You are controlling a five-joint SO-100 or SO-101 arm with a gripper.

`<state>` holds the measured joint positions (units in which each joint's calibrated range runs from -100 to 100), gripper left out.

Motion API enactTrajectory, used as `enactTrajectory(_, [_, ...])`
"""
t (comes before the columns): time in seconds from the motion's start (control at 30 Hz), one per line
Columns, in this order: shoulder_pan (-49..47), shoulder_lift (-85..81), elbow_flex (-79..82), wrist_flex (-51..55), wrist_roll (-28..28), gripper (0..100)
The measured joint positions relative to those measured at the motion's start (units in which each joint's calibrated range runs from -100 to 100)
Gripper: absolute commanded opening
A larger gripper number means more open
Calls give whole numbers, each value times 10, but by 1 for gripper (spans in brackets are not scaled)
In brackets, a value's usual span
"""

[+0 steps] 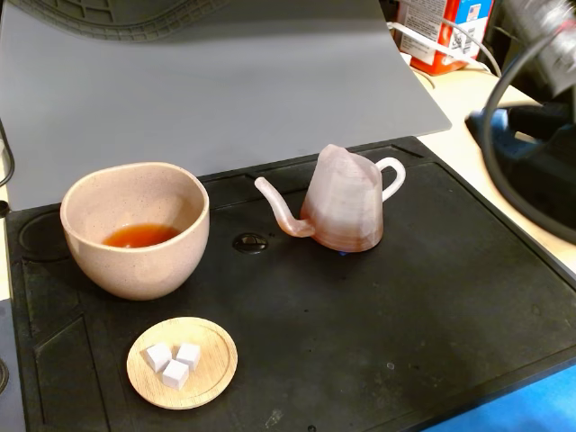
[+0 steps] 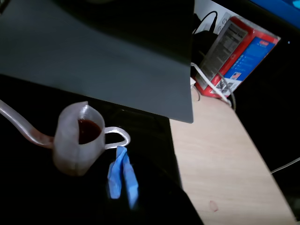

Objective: Pick up a kettle and pour liquid into a cup.

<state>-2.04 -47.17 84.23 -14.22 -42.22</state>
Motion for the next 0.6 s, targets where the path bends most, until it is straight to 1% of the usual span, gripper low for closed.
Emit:
enactTrajectory(0.23, [0,-122,106,0,-54,1])
enactTrajectory(0.37, [0,-170,146,2,-60,1])
enactTrajectory(0.43, [1,-194,148,25,-60,1])
enactTrajectory(0.47, [1,-218,150,67,-60,1])
enactTrajectory(0.53, [1,-246,154,102,-60,1])
enactTrajectory(0.6, [1,-289,155,178,-60,1])
